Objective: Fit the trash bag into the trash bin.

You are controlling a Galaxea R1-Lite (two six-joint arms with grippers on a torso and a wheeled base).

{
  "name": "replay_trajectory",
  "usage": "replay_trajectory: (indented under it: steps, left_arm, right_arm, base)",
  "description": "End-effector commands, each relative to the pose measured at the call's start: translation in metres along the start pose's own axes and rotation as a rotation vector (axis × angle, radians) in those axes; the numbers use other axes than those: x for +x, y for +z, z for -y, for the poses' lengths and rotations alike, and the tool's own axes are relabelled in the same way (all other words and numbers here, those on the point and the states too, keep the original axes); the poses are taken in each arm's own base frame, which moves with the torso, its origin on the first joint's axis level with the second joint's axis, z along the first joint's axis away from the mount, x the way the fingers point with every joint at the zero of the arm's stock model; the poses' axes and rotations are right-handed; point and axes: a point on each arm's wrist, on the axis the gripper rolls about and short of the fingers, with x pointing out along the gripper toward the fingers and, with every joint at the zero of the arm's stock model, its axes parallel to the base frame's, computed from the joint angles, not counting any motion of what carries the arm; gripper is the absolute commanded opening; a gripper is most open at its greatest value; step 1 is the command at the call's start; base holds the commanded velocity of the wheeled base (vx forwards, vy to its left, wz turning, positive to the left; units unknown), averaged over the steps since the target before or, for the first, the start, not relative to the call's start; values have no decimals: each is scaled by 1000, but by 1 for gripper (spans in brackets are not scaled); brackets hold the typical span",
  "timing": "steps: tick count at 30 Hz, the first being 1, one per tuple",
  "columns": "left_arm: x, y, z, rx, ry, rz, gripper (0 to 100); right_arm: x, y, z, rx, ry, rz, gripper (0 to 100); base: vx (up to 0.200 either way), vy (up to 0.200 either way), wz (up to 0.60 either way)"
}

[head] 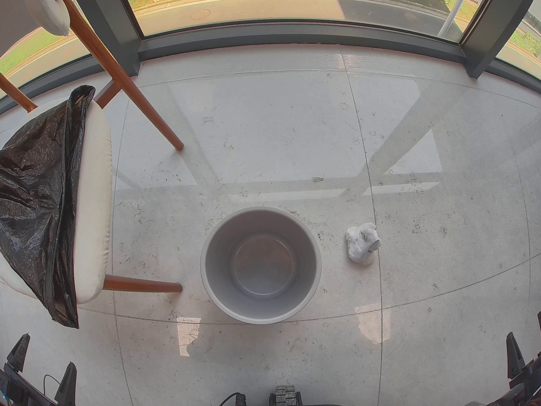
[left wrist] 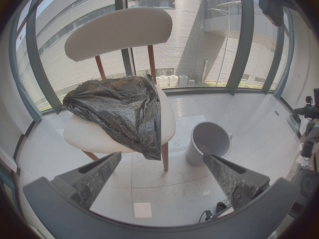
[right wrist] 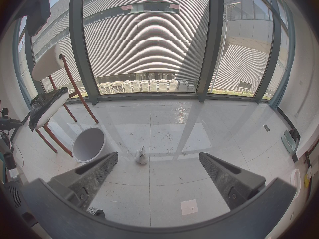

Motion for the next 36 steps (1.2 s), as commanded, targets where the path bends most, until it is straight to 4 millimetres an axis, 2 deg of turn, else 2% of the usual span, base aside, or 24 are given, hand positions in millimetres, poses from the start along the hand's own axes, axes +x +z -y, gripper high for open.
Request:
replay_trajectory:
  steps: [1, 4, 7, 15, 16, 17, 18, 19, 20, 21, 22, 25, 30, 36]
  left_arm:
    - [0, -4, 0, 0, -2, 2, 100]
    - [0, -4, 0, 1, -7, 4, 100]
    - [-3, 17, -1, 28, -6, 216, 100]
    - [-7, 27, -1, 78, -3, 225, 100]
    - [-3, 45, -3, 70, -8, 163, 100]
    - [-2, 47, -3, 70, -7, 161, 100]
    - [7, 64, -5, 66, -13, 114, 100]
    - [8, 68, -5, 65, -16, 108, 100]
    - [22, 89, -8, 63, -24, 60, 100]
    - [24, 92, -8, 63, -26, 55, 100]
    - [35, 108, -10, 61, -30, 33, 100]
    - [60, 130, -13, 49, -44, -27, 100]
    - [102, 152, -16, 4, -101, -112, 100]
    - [143, 163, -18, -9, -136, -186, 100]
  right_arm:
    - [0, -5, 0, 0, 1, -4, 100]
    - [0, -5, 0, 0, 1, -2, 100]
    - [0, -5, 0, 0, 1, -2, 100]
    - [0, -5, 0, -2, 1, -2, 100]
    - [0, -5, 0, -2, 1, -2, 100]
    - [0, -5, 0, -2, 1, -2, 100]
    - [0, -5, 0, -2, 1, -2, 100]
    - [0, -5, 0, -2, 1, -2, 100]
    - [0, -5, 0, -2, 1, -2, 100]
    - [0, -5, 0, -2, 1, -2, 100]
    - [0, -5, 0, 0, 1, -2, 100]
    - [0, -5, 0, 0, -1, -2, 100]
    - [0, -5, 0, 0, -1, 1, 100]
    - [0, -5, 0, 3, -1, 1, 100]
  base:
    - [0, 0, 0]
    - [0, 0, 0]
    - [0, 0, 0]
    - [0, 0, 0]
    - [0, 0, 0]
    - [0, 0, 0]
    - [0, 0, 0]
    - [0, 0, 0]
    - [0, 0, 0]
    - [0, 0, 0]
    - [0, 0, 0]
    - [0, 0, 0]
    - [0, 0, 0]
    - [0, 0, 0]
